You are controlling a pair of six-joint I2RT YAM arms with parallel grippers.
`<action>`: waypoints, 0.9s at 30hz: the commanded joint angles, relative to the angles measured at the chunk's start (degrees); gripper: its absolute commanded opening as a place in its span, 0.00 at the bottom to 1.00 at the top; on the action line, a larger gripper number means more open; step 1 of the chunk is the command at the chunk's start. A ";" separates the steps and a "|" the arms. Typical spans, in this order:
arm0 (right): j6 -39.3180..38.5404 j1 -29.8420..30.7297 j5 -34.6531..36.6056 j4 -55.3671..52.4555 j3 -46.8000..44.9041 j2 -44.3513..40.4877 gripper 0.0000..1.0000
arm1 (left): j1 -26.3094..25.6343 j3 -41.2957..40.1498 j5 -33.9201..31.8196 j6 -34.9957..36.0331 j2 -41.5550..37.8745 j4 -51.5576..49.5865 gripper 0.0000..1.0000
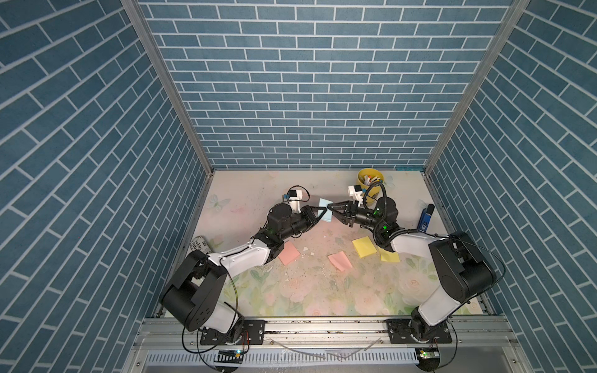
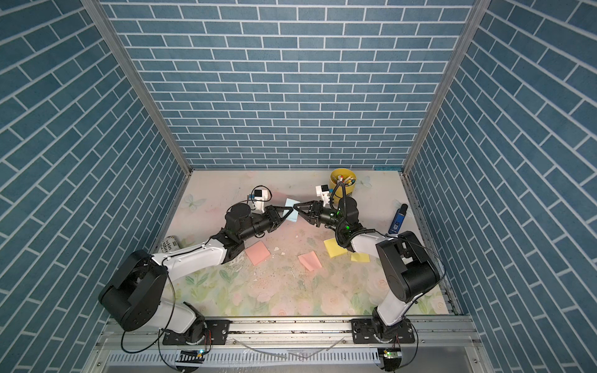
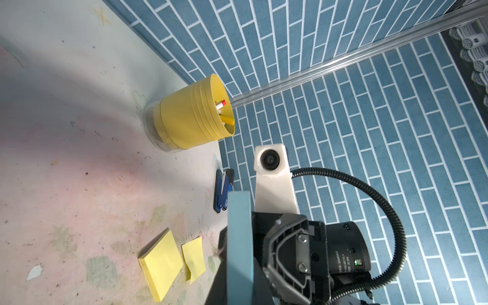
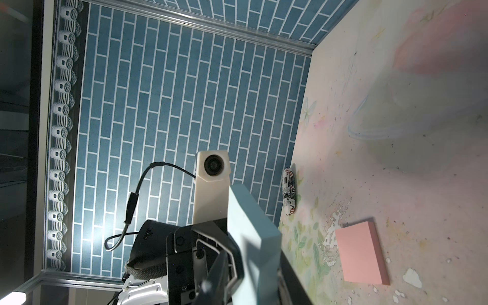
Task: Tear off pages from different memo pads
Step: Pick up the memo pad from the center of the board.
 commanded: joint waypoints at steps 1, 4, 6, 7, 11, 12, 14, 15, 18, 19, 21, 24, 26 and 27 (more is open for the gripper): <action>-0.02 1.09 0.01 2.54 0.06 0.39 0.20 | -0.67 -0.44 -1.30 -0.02 0.52 2.89 0.16; -0.43 0.88 -0.54 2.43 0.66 0.67 0.09 | -0.74 -0.07 1.21 0.34 0.39 1.99 0.29; -1.44 0.95 -1.56 1.39 1.09 0.67 0.06 | 0.58 -0.13 3.93 2.09 -1.30 -1.59 0.42; -2.37 0.98 -2.29 0.28 1.20 0.46 0.05 | 1.96 -0.12 5.46 3.48 -2.73 -4.67 0.46; -4.87 1.08 -6.57 -1.79 1.38 -0.94 0.03 | 6.25 2.00 11.09 11.60 -7.11 -16.88 0.53; -4.95 1.20 -8.06 -1.76 1.68 -1.21 0.04 | 6.61 3.08 12.89 13.21 -6.95 -19.42 0.54; -4.96 1.43 -10.60 -1.88 2.28 -1.65 0.03 | 6.74 5.50 16.24 15.86 -5.76 -23.65 0.54; -4.96 1.56 -11.53 -2.10 2.53 -2.07 0.03 | 6.78 6.36 18.35 17.10 -5.24 -25.18 0.54; -5.63 2.06 -13.80 -3.18 2.99 -2.91 0.03 | 7.48 8.55 22.48 21.26 -4.80 -30.93 0.55; -5.98 2.27 -14.29 -3.56 2.96 -3.10 0.03 | 7.91 8.98 23.80 21.46 -4.94 -31.21 0.55; -6.30 2.79 -15.08 -3.93 3.14 -3.37 0.03 | 8.27 9.60 26.37 21.42 -5.00 -31.06 0.55; -6.47 3.01 -15.72 -3.72 3.15 -3.81 0.04 | 8.44 10.56 28.82 23.08 -5.38 -33.40 0.49; -6.65 2.97 -16.08 -3.82 3.32 -3.82 0.03 | 9.31 9.98 29.51 22.48 -5.98 -32.73 0.39; -6.65 2.97 -16.18 -3.81 3.42 -3.73 0.03 | 9.87 9.59 29.59 21.69 -6.15 -31.92 0.34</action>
